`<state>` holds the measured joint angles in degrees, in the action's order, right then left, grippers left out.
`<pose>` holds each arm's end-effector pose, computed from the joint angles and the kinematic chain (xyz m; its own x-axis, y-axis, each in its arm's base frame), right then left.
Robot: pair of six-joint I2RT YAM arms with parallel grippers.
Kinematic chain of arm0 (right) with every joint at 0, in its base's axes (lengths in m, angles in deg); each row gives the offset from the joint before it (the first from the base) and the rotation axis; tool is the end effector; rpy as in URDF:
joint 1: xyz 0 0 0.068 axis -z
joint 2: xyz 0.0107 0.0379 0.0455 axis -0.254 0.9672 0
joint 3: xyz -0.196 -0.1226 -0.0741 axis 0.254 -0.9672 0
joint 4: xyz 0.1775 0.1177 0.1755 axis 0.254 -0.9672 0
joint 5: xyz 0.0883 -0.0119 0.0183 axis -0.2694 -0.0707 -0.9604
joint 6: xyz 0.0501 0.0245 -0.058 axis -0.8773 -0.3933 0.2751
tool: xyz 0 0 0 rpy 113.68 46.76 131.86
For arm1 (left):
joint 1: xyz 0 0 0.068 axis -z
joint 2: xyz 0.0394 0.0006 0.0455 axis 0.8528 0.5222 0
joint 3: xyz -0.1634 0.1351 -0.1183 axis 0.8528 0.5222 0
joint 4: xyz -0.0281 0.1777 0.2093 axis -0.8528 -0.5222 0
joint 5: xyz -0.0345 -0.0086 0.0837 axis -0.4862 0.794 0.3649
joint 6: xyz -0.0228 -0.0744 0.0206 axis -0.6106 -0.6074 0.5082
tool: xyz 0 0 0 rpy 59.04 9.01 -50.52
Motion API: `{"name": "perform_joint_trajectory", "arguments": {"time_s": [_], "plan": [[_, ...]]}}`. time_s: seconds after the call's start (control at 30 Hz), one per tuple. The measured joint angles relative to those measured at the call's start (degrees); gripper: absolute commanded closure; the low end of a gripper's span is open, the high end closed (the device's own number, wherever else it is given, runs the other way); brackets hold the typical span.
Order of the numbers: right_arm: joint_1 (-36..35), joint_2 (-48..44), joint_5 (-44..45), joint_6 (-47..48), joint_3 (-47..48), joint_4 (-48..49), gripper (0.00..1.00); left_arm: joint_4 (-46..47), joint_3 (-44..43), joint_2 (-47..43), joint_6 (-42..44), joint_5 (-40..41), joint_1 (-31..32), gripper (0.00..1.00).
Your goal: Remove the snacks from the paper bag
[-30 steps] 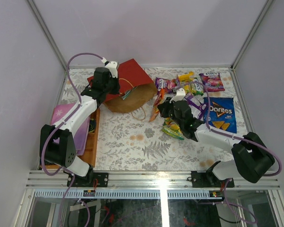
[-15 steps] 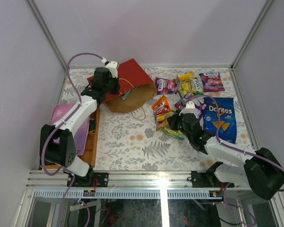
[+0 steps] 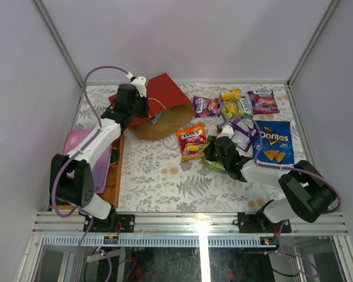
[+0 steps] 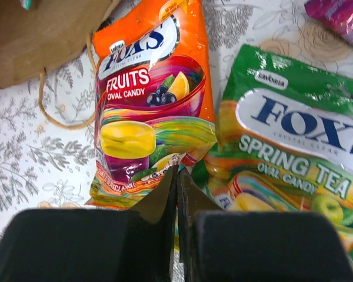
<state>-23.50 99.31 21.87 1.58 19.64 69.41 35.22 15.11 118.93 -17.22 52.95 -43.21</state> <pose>0.2597 0.1848 0.1134 -0.5473 0.3080 -0.7782 -0.1510 0.8782 0.4538 0.3879 -0.1111 0.2480 -0.4997 0.0893 -0.8616 0.2986 0.9515 -0.0745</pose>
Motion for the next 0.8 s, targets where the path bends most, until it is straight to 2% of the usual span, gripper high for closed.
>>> {"name": "perform_joint_trajectory", "arguments": {"time_s": [0.27,0.43,0.6,0.8], "plan": [[0.50,4.66,4.61,0.04,6.99,-0.63,1.00,0.00,0.00,0.04,0.04,0.44,0.00,0.97],[3.87,6.49,4.87,-0.07,10.23,-2.54,1.00,0.00,0.00,0.04,0.37,1.03,0.00,0.97],[7.69,6.27,5.05,-1.09,9.38,-3.50,1.00,0.04,0.20,0.04,0.52,2.12,0.00,0.98],[8.63,3.58,6.21,-1.46,5.79,-4.20,1.00,0.02,0.52,0.04,0.52,3.13,-0.63,0.99]]}}
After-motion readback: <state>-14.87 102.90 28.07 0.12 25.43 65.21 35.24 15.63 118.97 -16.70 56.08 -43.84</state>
